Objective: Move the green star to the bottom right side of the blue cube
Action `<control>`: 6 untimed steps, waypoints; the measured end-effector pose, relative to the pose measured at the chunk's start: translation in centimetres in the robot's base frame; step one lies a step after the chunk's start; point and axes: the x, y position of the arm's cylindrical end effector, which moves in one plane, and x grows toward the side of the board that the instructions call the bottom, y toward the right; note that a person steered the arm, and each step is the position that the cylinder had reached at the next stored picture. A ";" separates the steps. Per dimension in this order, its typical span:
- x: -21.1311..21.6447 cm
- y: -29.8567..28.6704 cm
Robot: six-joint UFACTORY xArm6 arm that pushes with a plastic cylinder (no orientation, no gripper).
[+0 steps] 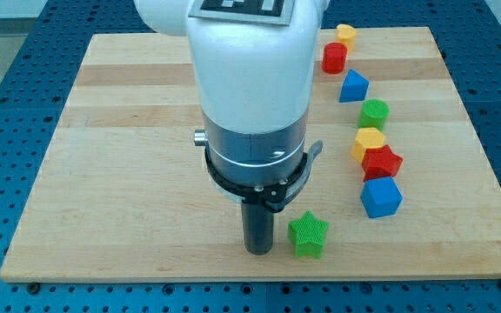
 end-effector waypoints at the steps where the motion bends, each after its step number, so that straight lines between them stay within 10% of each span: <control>1: 0.0 2.1; 6: 0.0 12.8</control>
